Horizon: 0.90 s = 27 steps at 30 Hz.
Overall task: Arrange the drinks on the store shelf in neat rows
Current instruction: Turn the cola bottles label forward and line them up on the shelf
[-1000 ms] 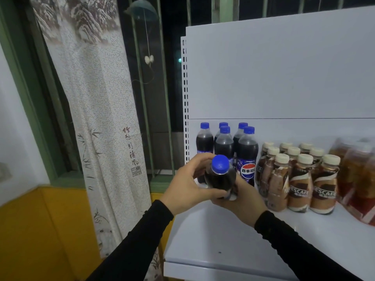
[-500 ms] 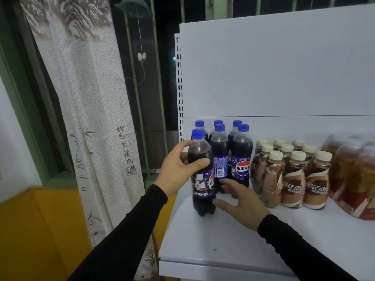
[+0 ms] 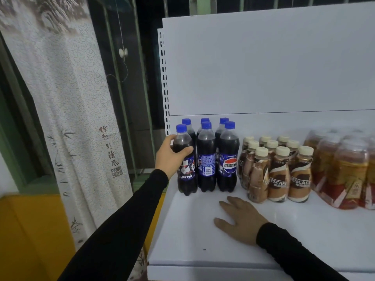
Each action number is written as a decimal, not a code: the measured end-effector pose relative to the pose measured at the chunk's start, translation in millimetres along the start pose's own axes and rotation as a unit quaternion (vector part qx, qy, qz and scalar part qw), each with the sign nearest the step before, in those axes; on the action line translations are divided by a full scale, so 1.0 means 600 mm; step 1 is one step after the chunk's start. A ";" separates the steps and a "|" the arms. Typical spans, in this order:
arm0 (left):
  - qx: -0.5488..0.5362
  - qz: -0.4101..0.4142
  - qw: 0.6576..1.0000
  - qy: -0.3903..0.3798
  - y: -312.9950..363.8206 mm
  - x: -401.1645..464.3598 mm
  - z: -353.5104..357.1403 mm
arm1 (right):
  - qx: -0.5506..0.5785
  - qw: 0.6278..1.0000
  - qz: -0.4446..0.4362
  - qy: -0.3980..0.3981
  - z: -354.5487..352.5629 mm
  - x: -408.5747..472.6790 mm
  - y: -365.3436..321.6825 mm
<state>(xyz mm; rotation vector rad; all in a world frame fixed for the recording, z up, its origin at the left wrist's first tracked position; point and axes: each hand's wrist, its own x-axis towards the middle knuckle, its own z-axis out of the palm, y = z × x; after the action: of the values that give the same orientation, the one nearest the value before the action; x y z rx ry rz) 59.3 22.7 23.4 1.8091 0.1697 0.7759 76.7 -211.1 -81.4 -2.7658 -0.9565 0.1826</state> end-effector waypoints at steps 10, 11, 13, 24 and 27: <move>0.085 -0.040 0.994 -0.050 -0.058 -0.036 0.020 | 0.002 1.000 0.002 -0.005 0.006 0.005 0.002; 0.100 -0.048 0.992 -0.055 -0.070 -0.046 0.022 | 0.005 1.000 0.002 -0.008 0.005 0.005 0.001; 0.111 -0.060 0.990 -0.056 -0.090 -0.063 0.027 | 0.004 1.000 0.005 -0.013 0.003 0.003 -0.001; 0.143 -0.085 0.985 -0.046 -0.103 -0.053 0.046 | 0.000 1.000 0.009 -0.012 0.001 0.002 -0.001; 0.145 -0.081 0.985 -0.053 -0.102 -0.052 0.044 | 0.004 1.000 0.006 -0.019 0.000 0.000 -0.001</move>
<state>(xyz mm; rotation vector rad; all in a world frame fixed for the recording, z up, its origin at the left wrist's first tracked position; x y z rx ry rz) 65.7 10.6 -49.1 2.0759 0.3720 0.5589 76.2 -210.6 -81.4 -2.7711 -0.9468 0.2400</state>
